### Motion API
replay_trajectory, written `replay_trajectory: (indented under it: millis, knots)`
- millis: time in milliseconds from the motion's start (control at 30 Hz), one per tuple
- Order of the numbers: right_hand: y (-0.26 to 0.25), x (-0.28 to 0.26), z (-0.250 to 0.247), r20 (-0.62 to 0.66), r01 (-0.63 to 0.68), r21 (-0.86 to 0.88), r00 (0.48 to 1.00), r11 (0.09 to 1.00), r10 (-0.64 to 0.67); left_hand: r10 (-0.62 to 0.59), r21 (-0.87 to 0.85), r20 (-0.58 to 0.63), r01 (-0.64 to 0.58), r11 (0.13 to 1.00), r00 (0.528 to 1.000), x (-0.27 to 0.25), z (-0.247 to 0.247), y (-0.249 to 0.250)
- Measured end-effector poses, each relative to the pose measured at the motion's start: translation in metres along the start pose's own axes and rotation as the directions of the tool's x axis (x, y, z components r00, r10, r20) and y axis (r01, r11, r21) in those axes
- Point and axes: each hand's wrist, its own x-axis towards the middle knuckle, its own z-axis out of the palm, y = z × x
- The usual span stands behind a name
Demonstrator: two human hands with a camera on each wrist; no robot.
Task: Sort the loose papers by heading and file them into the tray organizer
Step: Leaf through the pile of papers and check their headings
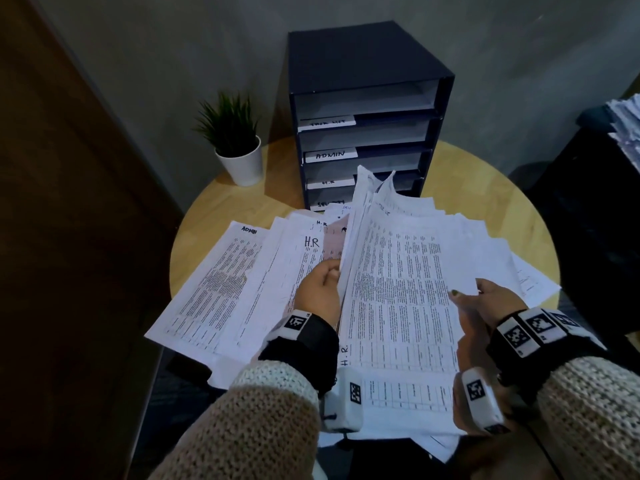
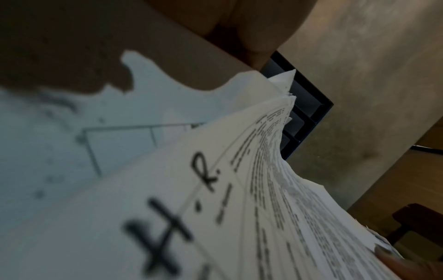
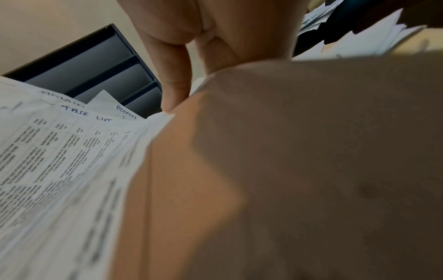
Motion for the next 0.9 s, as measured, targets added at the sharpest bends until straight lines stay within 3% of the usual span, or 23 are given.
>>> replay_trajectory:
  millis: [133, 300, 367, 433, 500, 600, 733, 800, 900]
  knots:
    - [0.0, 0.003, 0.0, 0.022, -0.029, 0.05, 0.999, 0.998, 0.028, -0.01, -0.049, -0.04, 0.008, 0.999, 0.999, 0.004, -0.002, -0.001]
    - [0.001, 0.006, 0.0, 0.071, -0.027, 0.094, 0.997, 0.995, 0.02, -0.132, 0.03, -0.067, 0.135, 0.99, 0.989, 0.015, -0.012, -0.016]
    - [0.004, 0.005, 0.0, 0.062, -0.002, 0.026, 0.998, 1.0, 0.0, -0.149, 0.289, -0.144, 0.186, 0.939, 0.978, 0.021, -0.018, -0.025]
    - [0.001, 0.002, -0.001, 0.046, 0.009, -0.031, 0.999, 0.999, -0.008, -0.223, 0.524, -0.176, 0.283, 0.803, 0.959, 0.025, -0.024, -0.031]
    - [-0.001, 0.002, 0.0, 0.04, 0.007, -0.047, 0.999, 0.999, -0.005, -0.286, 0.518, -0.174, 0.335, 0.787, 0.942, 0.029, -0.027, -0.034]
    - [-0.001, 0.003, 0.001, 0.031, -0.001, -0.074, 1.0, 0.997, 0.004, -0.264, 0.47, -0.197, 0.327, 0.82, 0.944, 0.032, -0.026, -0.035]
    - [-0.001, 0.003, 0.002, 0.003, 0.011, -0.075, 1.0, 0.997, -0.011, -0.195, 0.544, -0.254, 0.307, 0.781, 0.947, 0.029, -0.027, -0.028]
    - [-0.001, 0.003, 0.003, 0.002, 0.016, -0.075, 1.0, 0.997, -0.016, -0.159, 0.568, -0.225, 0.262, 0.78, 0.961, 0.027, -0.027, -0.025]
    - [0.0, 0.004, 0.003, 0.013, 0.012, -0.06, 1.0, 0.998, -0.011, -0.159, 0.446, -0.13, 0.201, 0.872, 0.979, 0.026, -0.03, -0.026]
